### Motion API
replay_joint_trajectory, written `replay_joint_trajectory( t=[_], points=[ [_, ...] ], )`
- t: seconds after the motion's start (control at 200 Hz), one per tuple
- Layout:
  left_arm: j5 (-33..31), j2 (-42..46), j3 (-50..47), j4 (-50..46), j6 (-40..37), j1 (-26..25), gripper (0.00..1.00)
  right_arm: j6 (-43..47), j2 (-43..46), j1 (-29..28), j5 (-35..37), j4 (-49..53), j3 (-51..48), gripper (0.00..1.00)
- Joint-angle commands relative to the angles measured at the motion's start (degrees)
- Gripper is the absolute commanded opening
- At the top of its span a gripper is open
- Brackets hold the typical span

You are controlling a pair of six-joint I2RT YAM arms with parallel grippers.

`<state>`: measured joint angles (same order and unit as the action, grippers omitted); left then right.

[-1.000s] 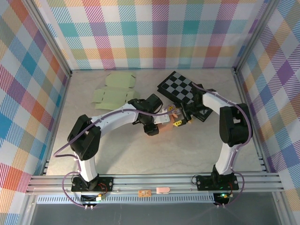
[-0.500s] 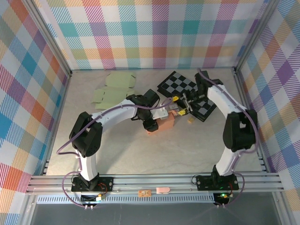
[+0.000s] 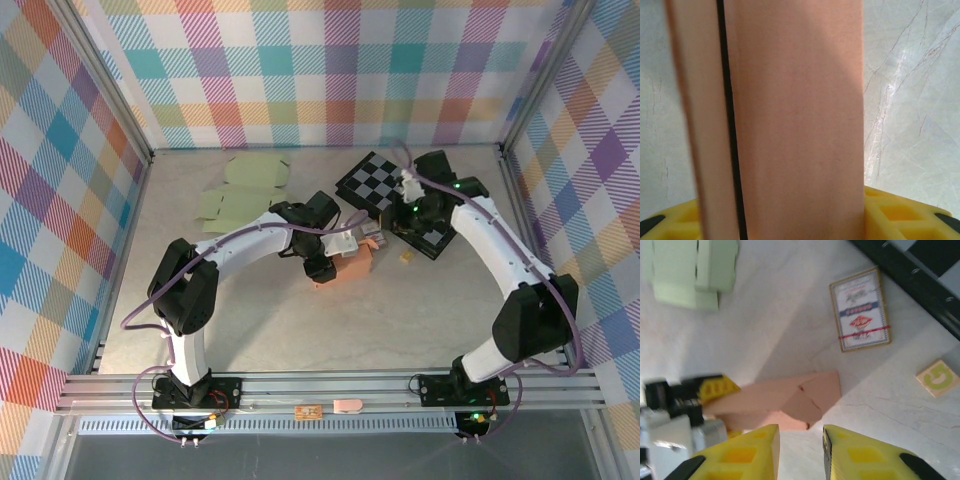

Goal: Fold the paper box

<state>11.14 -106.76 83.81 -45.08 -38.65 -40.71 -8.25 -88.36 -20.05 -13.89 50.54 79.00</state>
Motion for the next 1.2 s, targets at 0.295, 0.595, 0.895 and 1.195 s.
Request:
replay_joint_trajectory(
  t=[0.295, 0.595, 0.895, 1.195],
  points=[
    [1.39, 1.01, -0.11, -1.37, -1.25, 1.25, 0.53, 19.15, -3.44, -3.54, 3.10, -0.32, -2.90, 0.41],
    [1.52, 1.33, -0.29, -0.98, -0.80, 1.77, 0.53, 19.33, -6.59, -5.43, 4.46, -0.91, -1.23, 0.37],
    [1.51, 1.38, -0.16, -0.91, -0.38, 1.86, 0.53, 18.45, -6.83, -6.29, 6.11, -1.48, -0.39, 0.32],
    [1.87, 1.30, 0.33, -0.80, 0.16, 2.21, 0.54, 18.41, -5.40, -6.24, 7.02, -2.51, 0.48, 0.39]
  ],
)
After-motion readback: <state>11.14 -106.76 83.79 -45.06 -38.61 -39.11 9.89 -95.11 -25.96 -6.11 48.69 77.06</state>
